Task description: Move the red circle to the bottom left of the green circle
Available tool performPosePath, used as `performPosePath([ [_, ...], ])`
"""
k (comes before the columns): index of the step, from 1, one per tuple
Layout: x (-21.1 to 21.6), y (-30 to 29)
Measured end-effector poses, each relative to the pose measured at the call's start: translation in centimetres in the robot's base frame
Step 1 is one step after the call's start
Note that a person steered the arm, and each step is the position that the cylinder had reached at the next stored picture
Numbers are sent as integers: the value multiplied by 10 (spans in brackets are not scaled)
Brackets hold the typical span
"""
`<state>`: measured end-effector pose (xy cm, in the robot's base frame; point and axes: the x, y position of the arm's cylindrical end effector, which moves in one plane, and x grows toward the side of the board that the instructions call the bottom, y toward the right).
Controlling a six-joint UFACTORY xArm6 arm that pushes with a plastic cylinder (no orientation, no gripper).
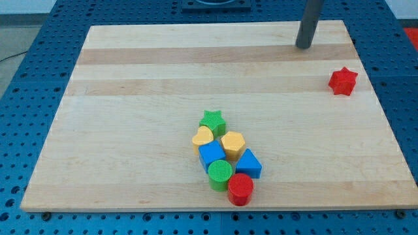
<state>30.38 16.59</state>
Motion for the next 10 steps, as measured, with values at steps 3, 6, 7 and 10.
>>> performPosePath([
  [3, 184, 21],
  [6, 315, 36],
  [7, 314, 14],
  [10, 315, -111],
])
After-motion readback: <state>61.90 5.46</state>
